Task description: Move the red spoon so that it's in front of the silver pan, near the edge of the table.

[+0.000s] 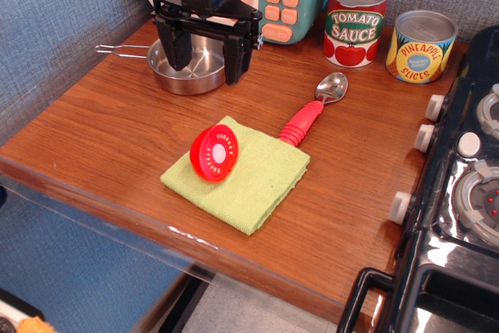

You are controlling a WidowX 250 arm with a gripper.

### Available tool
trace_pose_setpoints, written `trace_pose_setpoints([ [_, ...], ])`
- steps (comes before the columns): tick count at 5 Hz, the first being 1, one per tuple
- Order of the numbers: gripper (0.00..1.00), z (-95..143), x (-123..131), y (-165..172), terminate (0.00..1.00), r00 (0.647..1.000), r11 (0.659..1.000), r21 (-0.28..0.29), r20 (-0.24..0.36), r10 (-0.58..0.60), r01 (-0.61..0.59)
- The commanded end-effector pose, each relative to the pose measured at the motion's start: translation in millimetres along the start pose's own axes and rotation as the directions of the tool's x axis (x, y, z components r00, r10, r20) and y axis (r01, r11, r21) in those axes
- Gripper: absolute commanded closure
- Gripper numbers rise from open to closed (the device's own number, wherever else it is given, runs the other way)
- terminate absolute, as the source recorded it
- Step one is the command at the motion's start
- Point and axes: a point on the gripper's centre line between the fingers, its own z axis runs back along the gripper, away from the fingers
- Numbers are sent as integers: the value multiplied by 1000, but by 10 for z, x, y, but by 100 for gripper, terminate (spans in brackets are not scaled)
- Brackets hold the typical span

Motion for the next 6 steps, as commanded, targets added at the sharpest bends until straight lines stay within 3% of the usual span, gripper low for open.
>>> trace_pose_setpoints([
  [1,0,0,0,0,0,1000,1000,0,0,0,0],
  [4,0,-318,603,-599,0,999,999,-16,33,37,-36],
  [5,0,-499,716,-637,0,997,999,7,62,51,-52],
  [6,0,-627,771,-675,0,995,999,-19,83,52,-50],
])
